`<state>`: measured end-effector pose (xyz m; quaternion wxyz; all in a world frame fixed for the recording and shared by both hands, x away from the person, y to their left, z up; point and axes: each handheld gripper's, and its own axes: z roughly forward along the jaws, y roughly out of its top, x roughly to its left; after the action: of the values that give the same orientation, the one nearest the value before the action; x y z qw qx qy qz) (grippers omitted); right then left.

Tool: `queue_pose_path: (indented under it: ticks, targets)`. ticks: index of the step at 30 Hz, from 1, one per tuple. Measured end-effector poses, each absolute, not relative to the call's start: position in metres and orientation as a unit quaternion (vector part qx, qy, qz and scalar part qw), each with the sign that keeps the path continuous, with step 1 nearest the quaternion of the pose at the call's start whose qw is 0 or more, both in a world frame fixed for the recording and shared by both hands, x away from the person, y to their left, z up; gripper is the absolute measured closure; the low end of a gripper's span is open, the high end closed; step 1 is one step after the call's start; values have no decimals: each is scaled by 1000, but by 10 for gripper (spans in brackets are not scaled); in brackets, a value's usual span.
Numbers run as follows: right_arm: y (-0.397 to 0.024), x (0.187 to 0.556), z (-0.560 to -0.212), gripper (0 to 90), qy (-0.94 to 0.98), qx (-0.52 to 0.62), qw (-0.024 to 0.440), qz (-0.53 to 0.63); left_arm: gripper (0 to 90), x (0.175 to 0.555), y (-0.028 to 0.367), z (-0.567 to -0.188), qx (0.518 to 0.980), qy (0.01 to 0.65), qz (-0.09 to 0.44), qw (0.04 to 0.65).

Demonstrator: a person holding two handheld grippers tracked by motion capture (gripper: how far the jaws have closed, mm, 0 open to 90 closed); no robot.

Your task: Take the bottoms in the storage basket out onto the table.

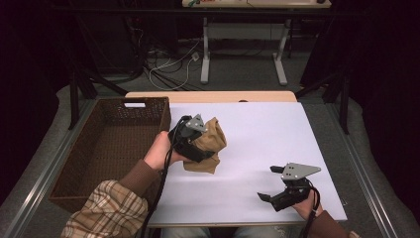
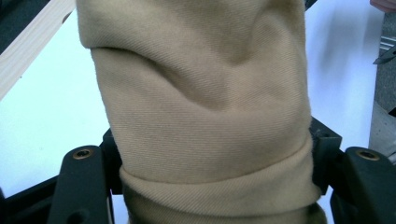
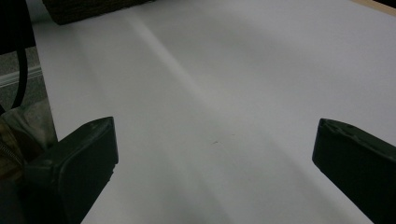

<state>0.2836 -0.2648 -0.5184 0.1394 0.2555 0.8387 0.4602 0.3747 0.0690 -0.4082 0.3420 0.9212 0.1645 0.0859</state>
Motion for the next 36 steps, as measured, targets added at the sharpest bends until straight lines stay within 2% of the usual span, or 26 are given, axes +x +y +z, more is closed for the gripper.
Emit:
queue_pose_path:
  ticks: [27,36]
  targets:
    - [-264,289,-516,0,843,255,140,451,319,368,42,-432,929,183,86,309]
    - [-264,289,-516,0,844,256,138,451,317,374,28,-445,947,171,77,263]
